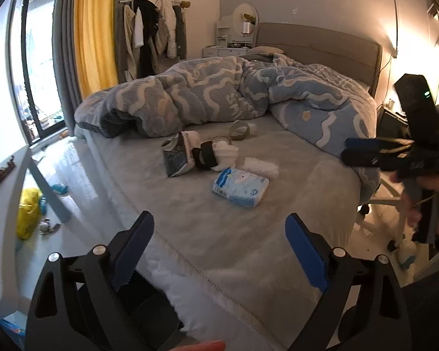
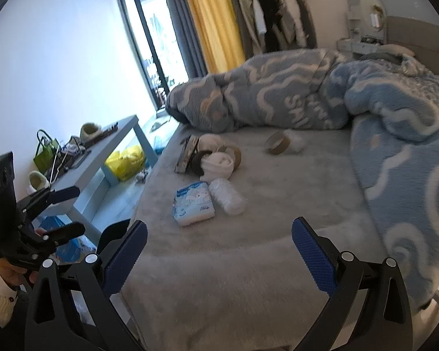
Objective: Collect trash
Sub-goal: 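Grasp the blue diaper pack with the left gripper while the right gripper grasps the bubble wrap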
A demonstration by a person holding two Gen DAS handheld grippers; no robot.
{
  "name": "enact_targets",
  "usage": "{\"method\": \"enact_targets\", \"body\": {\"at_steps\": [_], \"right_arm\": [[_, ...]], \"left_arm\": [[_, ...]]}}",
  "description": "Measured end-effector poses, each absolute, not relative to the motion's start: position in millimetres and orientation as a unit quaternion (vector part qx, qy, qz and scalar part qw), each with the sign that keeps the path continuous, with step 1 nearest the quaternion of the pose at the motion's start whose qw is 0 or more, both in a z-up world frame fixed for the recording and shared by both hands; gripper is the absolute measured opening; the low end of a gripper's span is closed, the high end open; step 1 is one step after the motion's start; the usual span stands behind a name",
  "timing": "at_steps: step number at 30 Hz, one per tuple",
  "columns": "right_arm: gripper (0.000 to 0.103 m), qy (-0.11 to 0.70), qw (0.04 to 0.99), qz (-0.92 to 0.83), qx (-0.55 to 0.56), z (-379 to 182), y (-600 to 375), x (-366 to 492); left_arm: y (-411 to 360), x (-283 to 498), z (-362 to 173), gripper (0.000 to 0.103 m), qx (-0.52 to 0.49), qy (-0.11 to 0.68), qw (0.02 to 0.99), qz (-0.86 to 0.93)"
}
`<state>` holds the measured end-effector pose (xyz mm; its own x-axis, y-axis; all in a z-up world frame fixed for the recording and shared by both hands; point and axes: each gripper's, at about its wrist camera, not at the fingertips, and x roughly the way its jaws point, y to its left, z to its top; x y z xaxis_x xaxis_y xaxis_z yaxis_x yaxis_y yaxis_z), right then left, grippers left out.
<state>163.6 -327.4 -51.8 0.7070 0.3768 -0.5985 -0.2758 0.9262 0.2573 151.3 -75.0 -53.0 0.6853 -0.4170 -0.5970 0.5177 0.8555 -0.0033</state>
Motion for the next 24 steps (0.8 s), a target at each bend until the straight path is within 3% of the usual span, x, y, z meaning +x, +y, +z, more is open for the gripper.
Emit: {"method": "enact_targets", "body": {"at_steps": [3,6,11,16,20,24], "right_arm": [[0.100,0.351,0.914,0.191,0.066,-61,-317,181],[0.091,0.346,0.917,0.187,0.067,-67,-312,193],[0.079,0.364,0.908,0.199,0.068,-77,-312,210],[0.076,0.375,0.898,0.216,0.079,-83,-312,225],[0.072,0.388,0.890,0.226,0.075,-91,-310,238],[0.068,0.396,0.883,0.235,0.088,-96,-312,251]], "left_arm": [[-80,163,-58,0.090,0.083,0.308,0.910,-0.266],[-82,175,-67,0.084,0.071,0.328,0.896,-0.292],[-86,188,-81,0.084,0.064,0.341,0.886,-0.307],[-97,196,-89,0.084,0.077,0.347,0.878,-0.320],[-111,204,-89,0.093,0.086,0.338,0.878,-0.328],[-123,210,-89,0.095,0.097,0.337,0.872,-0.343]]}}
